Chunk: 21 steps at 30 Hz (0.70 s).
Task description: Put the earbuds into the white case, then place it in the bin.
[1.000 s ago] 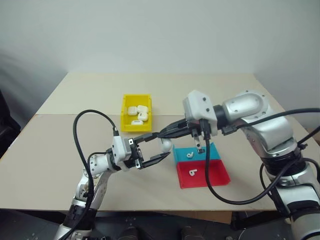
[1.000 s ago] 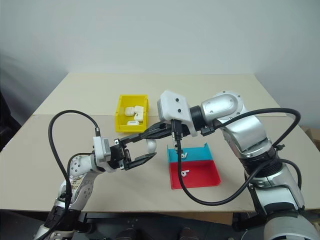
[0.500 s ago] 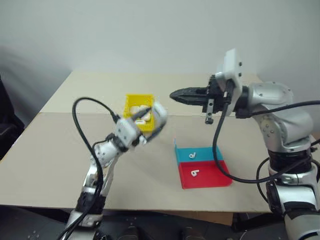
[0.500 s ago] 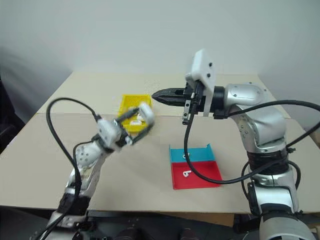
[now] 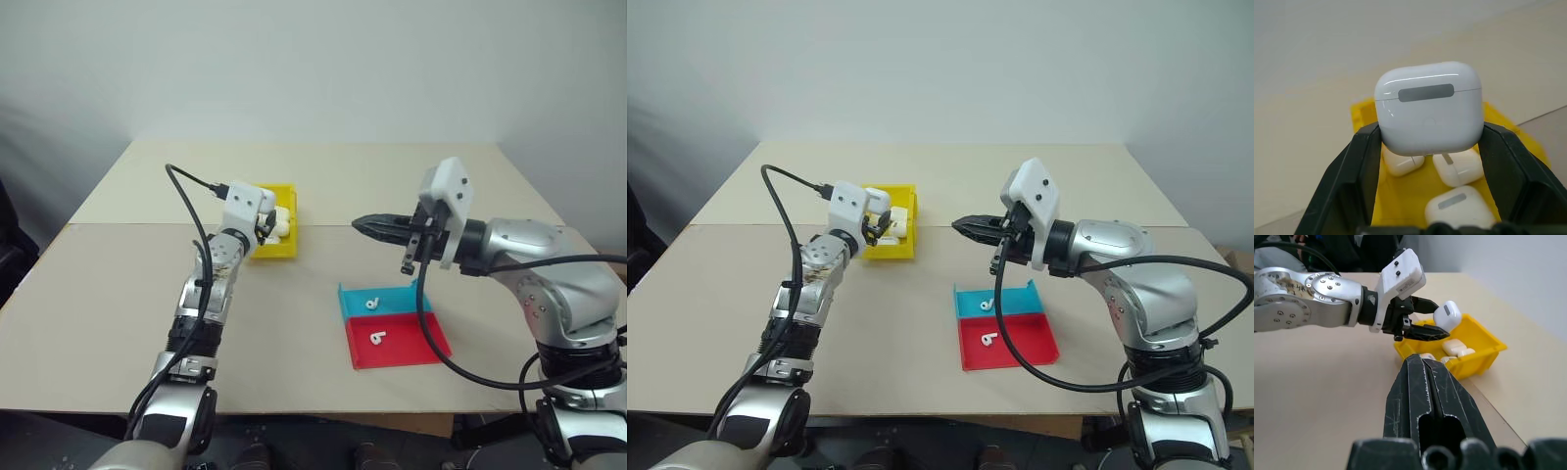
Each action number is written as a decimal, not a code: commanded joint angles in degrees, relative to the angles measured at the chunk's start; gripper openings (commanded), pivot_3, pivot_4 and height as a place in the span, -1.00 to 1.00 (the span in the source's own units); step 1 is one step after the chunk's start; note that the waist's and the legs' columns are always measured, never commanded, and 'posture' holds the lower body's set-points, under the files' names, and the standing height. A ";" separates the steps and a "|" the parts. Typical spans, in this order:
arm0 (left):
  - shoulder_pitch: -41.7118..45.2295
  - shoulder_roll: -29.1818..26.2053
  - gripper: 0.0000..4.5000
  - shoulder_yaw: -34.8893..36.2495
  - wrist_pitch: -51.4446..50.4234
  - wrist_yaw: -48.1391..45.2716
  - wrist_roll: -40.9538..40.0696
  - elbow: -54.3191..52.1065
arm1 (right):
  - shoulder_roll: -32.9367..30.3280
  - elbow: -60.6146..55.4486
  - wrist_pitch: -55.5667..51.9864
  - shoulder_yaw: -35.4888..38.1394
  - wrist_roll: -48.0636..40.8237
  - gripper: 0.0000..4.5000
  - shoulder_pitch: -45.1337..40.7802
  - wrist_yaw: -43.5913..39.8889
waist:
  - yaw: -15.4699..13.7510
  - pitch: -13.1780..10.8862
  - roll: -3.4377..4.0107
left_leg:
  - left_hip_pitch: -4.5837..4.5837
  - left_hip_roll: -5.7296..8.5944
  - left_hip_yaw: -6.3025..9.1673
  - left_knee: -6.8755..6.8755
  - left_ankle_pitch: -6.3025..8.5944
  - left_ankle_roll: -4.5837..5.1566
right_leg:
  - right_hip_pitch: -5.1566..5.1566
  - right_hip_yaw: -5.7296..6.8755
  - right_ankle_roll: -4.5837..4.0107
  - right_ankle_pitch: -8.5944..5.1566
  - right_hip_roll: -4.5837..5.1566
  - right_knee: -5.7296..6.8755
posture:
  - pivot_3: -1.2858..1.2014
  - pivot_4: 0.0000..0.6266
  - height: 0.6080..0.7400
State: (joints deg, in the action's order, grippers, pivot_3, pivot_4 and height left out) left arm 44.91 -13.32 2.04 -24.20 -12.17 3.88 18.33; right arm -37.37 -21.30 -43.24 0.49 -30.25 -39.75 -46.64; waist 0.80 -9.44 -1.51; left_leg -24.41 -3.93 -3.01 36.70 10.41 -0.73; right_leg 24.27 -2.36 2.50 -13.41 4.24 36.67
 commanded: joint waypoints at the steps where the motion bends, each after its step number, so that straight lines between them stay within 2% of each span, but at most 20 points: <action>1: 2.38 -0.50 0.80 -0.64 -0.96 2.00 1.17 1.18 | -0.62 -1.58 -0.47 0.11 0.33 -1.00 -0.72 1.36 | -0.02 0.00 0.00 | 0.00 0.00 0.00 0.00 0.00 0.00 | 0.00 0.00 0.00 0.00 0.00 0.00 | 0.03 -0.52 1.00; 2: 2.75 -0.42 0.95 -0.61 -1.19 2.88 1.44 1.88 | -0.61 -1.60 -0.46 -0.25 0.46 -1.00 -0.70 1.43 | -0.03 0.00 0.00 | -0.01 0.01 -0.01 0.00 0.00 0.00 | -0.01 0.00 0.00 0.00 0.01 -0.01 | 0.03 -0.52 1.00; 3: 2.88 -0.53 0.99 -0.84 -0.57 3.53 1.84 2.38 | -0.59 -1.63 -0.39 -0.56 0.60 -1.00 -0.67 1.45 | -0.04 0.00 -0.01 | -0.01 0.01 -0.01 0.00 0.00 0.00 | -0.01 0.00 0.00 0.00 0.02 -0.01 | 0.03 -0.52 1.00; 4: 2.82 -0.64 0.99 -1.07 0.24 4.04 2.14 2.50 | -0.67 -1.75 -0.34 -0.88 0.71 -1.00 -0.51 1.38 | -0.04 0.00 -0.01 | -0.01 0.01 -0.01 0.00 0.00 0.00 | -0.01 0.00 0.00 0.00 0.02 0.00 | 0.03 -0.52 1.00; 7: 2.41 0.40 0.99 3.14 2.98 2.74 -3.47 1.11 | -1.29 -2.00 0.19 -1.85 1.16 -1.00 -0.02 0.73 | -0.06 0.00 -0.01 | -0.01 0.01 0.00 0.00 0.00 0.00 | 0.00 0.00 -0.01 0.01 0.01 0.00 | 0.03 -0.52 1.00; 9: 1.84 1.74 0.99 8.23 3.30 -0.38 -11.20 -1.93 | -1.61 -2.06 0.45 -1.89 1.22 -1.00 0.12 0.40 | -0.05 -0.01 -0.02 | -0.02 0.01 -0.01 0.00 0.00 0.00 | 0.00 0.00 -0.01 0.01 0.03 -0.02 | 0.03 -0.52 1.00; 12: -1.48 1.88 0.99 11.10 5.48 -5.59 -17.96 -8.48 | -2.99 -1.84 2.18 -1.18 1.88 -1.00 0.94 -0.79 | -0.01 -0.02 -0.04 | -0.06 0.01 0.00 0.00 0.00 0.00 | 0.02 0.00 -0.01 0.01 0.04 -0.02 | 0.03 -0.52 1.00; 18: -11.75 -3.30 0.99 10.91 1.84 -17.22 -27.67 -23.76 | -9.36 -0.65 14.00 4.34 3.67 -1.00 10.07 -8.48 | -0.07 -0.02 -0.03 | -0.01 0.02 -0.03 -0.02 0.01 -0.01 | -0.07 0.00 0.01 0.00 0.06 -0.11 | 0.03 -0.52 1.00; 21: -19.53 -9.20 0.99 12.72 -0.83 -26.27 -35.43 -32.03 | -15.61 1.44 21.10 8.38 6.11 -1.00 17.57 -14.65 | -0.08 -0.02 -0.03 | 0.01 0.02 -0.05 -0.01 0.01 -0.02 | -0.06 -0.01 0.02 0.00 0.07 -0.06 | 0.03 -0.52 1.00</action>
State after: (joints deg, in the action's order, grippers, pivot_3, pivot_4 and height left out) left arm 27.17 -19.82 12.77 -23.70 -32.96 -26.33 -7.28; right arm -50.24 -20.10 -26.94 4.38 -25.31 -23.96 -57.88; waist 0.72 -9.46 -1.55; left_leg -24.39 -3.91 -3.06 36.70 10.42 -0.75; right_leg 24.20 -2.37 2.52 -13.42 4.31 36.61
